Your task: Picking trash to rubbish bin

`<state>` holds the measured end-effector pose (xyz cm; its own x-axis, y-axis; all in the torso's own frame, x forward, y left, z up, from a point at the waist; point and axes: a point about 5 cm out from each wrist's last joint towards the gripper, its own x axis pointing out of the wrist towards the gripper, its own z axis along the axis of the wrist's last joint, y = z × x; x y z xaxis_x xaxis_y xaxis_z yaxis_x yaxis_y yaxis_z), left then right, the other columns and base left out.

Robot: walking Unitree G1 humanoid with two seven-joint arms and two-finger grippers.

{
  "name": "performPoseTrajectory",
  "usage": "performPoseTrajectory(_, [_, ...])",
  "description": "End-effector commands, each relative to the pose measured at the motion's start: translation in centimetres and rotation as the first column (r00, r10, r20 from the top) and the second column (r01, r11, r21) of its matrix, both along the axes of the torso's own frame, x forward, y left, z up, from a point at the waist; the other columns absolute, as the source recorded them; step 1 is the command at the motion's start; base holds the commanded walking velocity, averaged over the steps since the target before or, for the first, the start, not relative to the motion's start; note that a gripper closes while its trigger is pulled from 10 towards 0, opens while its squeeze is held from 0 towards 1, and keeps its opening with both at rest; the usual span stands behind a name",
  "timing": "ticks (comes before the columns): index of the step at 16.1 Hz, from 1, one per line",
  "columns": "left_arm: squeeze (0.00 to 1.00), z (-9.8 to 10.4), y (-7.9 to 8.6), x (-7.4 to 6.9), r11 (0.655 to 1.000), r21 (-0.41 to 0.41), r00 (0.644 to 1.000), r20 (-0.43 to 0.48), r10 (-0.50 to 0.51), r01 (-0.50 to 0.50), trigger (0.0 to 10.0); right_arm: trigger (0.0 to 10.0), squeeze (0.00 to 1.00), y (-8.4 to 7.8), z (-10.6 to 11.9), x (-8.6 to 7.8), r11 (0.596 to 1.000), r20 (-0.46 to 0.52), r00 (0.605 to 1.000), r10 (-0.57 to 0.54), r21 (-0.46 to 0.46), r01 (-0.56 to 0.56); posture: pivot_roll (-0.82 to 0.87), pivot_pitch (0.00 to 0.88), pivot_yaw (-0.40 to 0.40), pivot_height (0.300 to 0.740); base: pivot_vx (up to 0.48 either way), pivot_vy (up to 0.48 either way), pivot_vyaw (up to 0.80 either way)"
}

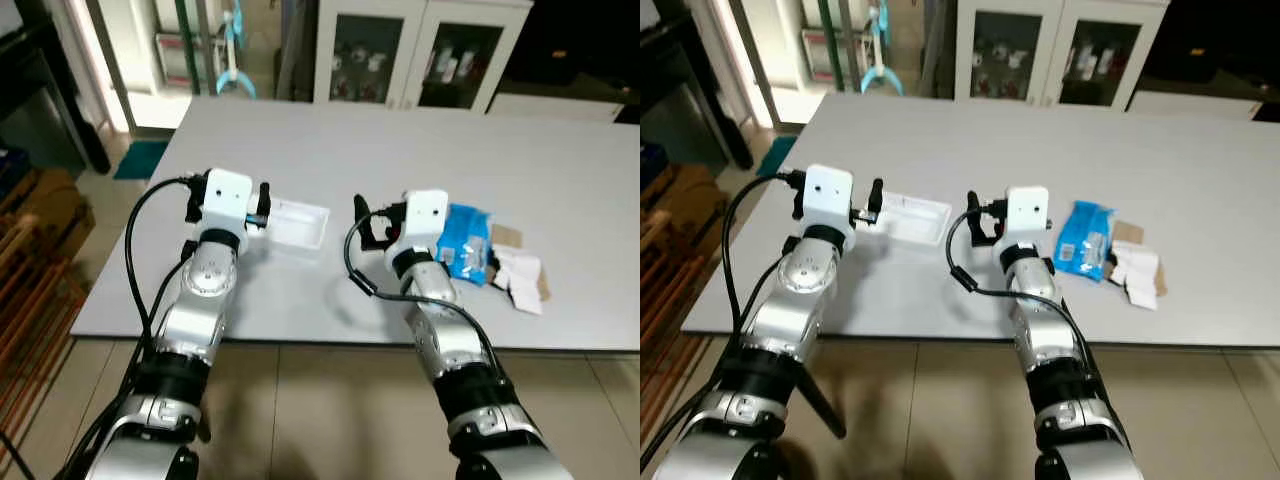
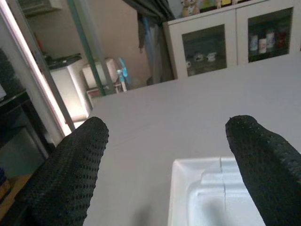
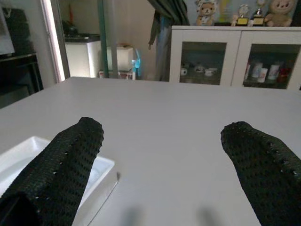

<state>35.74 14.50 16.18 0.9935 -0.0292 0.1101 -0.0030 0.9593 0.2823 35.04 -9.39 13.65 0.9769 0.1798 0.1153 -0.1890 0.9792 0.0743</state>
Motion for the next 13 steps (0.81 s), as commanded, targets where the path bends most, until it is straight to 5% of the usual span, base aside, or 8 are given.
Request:
performPoseTrajectory(1, [0.0,0.18,-0.22,0.08,1.0,0.008,1.0,0.004,-0.007,0.007,10.0,10.0,0.0,-0.33,0.2,0.13,1.0,0.0,1.0,-0.005,0.003,0.005,0.04,0.037,-0.05,0.74,0.341,0.0,0.0])
performPoseTrajectory(13, [0.0,0.18,-0.16,0.09,1.0,0.005,1.0,0.007,-0.002,0.002,10.0,10.0,0.0,-0.27,0.1,0.11,1.0,-0.004,1.0,-0.003,0.002,0.003,0.03,0.037,-0.049,0.74,0.337,0.0,0.0])
